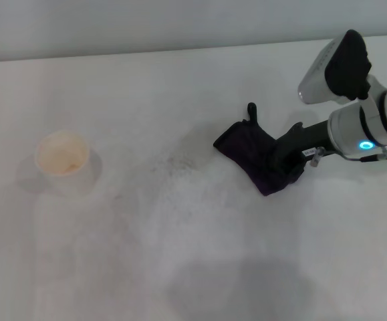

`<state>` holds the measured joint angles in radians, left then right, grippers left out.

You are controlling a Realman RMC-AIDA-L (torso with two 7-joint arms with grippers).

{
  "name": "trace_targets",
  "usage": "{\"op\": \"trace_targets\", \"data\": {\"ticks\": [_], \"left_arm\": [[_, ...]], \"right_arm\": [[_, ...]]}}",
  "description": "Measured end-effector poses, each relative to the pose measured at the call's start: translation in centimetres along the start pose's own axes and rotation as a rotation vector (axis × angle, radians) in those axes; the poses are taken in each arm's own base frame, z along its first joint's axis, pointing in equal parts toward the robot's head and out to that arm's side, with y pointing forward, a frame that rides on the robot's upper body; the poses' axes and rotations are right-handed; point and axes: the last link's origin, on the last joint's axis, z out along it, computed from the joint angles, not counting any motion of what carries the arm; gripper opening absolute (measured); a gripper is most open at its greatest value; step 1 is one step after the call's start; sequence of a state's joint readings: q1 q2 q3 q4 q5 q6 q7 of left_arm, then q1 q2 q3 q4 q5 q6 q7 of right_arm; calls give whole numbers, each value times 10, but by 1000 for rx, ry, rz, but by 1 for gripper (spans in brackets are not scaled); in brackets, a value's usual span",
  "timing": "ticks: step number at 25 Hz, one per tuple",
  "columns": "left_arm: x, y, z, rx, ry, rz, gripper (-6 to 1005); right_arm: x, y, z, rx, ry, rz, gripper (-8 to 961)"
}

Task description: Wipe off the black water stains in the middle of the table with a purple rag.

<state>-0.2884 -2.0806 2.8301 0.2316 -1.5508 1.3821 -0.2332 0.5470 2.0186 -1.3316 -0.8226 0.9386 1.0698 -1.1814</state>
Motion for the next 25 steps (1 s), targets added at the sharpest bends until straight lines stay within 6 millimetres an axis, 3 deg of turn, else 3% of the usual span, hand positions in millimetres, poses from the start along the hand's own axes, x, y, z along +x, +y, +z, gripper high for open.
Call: {"op": "trace_targets", "data": {"ticks": [5,12,16,20,21,22,25], "left_arm": [[-1,0,-2,4,-3,-3,875],[0,-1,-2,4,1,-1,877],[0,0,0,1,0,0,877],[0,-1,0,0,0,2,878],[0,-1,0,0,0,3,878],[0,-1,0,0,0,3,878],[0,-1,0,0,1,5,879]], "right_arm": [[-2,0,1,4,-2,-6,62],[-1,-11,-14,48,-55,27,97],[-2,-19,-24,69,-140,64,240],[-5,-32,-42,85,-349,172,370],[1,-43,-54,102,-504,277,399],[1,-43,-54,102,-504,277,429],[16,-57,-73,138,-761,407,516]]}}
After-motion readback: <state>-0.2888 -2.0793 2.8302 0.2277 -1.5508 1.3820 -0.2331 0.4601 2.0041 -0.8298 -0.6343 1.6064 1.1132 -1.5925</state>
